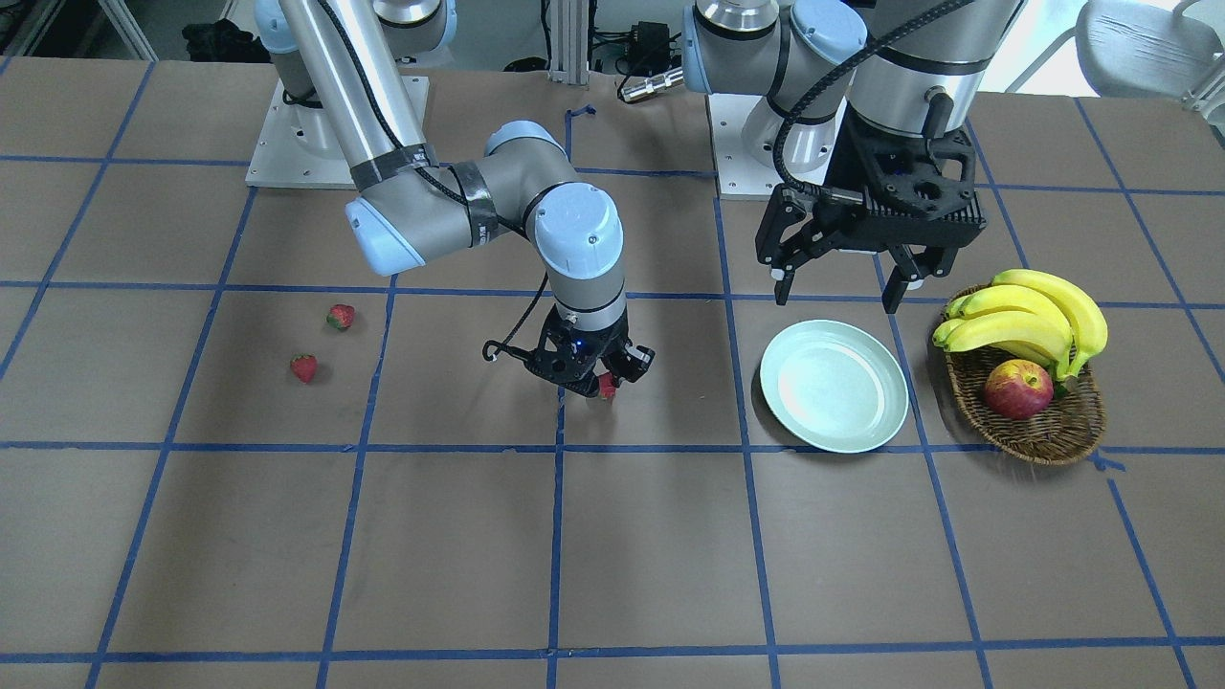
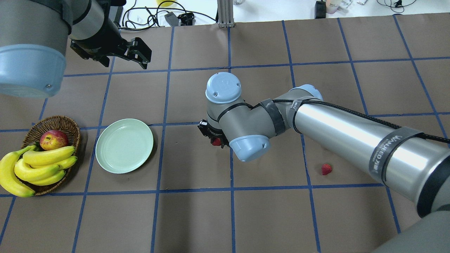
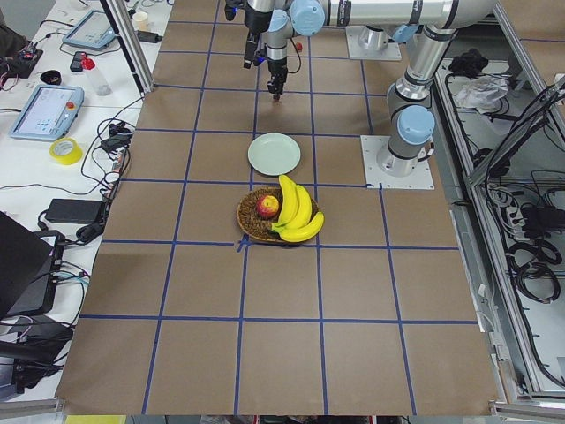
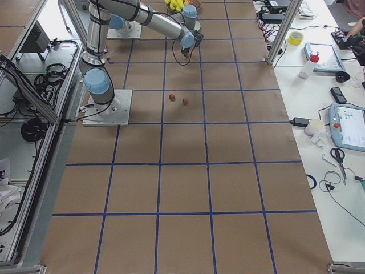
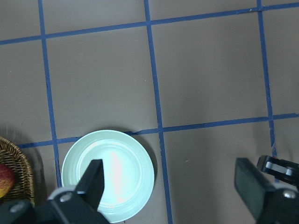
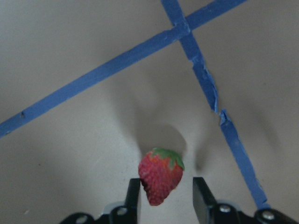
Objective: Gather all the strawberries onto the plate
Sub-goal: 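Carry the strawberry with the right gripper to the table center and release, then grasp a second strawberry with the right gripper while the left reaches center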
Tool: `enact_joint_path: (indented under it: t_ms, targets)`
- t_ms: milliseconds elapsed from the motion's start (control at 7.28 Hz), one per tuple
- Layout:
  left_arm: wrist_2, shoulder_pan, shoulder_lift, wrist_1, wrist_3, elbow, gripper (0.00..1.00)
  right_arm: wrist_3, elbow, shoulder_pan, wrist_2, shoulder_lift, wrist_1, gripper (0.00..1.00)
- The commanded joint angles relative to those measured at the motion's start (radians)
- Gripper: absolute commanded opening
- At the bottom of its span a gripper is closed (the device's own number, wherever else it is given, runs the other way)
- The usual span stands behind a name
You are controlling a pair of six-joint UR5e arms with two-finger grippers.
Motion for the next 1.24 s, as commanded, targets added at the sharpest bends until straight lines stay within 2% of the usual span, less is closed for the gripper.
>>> enact_joint_path:
  t_ms: [0,137,275,412,550,687,962,1100]
  targets:
    - [-0.001,0.002,0.001,0.001,0.002,0.000,1.00,-0.093,-0.003,-0.003,-0.059,-0.005,0.008,1.00]
    - [-0.002,0.005,0.001,-0.001,0.002,0.000,1.00,-0.137,0.015,-0.052,-0.095,-0.063,0.044,1.00]
    - [-0.002,0.008,0.001,-0.001,0.002,-0.001,1.00,-0.228,0.058,-0.148,-0.106,-0.141,0.090,1.00]
    - [0.000,0.004,0.001,-0.001,0.004,-0.001,1.00,-0.298,0.137,-0.236,-0.110,-0.221,0.118,1.00]
    - [-0.001,0.007,-0.001,0.001,0.007,0.000,1.00,-0.364,0.231,-0.323,-0.132,-0.278,0.096,1.00]
    - [-0.002,0.005,0.001,0.001,0.008,0.000,1.00,-0.528,0.285,-0.420,-0.202,-0.310,0.094,1.00]
    - [0.000,0.010,-0.013,0.004,0.008,0.002,1.00,-0.812,0.298,-0.595,-0.206,-0.314,0.095,1.00]
    - [-0.009,0.004,-0.039,0.014,-0.011,0.002,1.00,-0.921,0.340,-0.671,-0.192,-0.314,0.085,0.99]
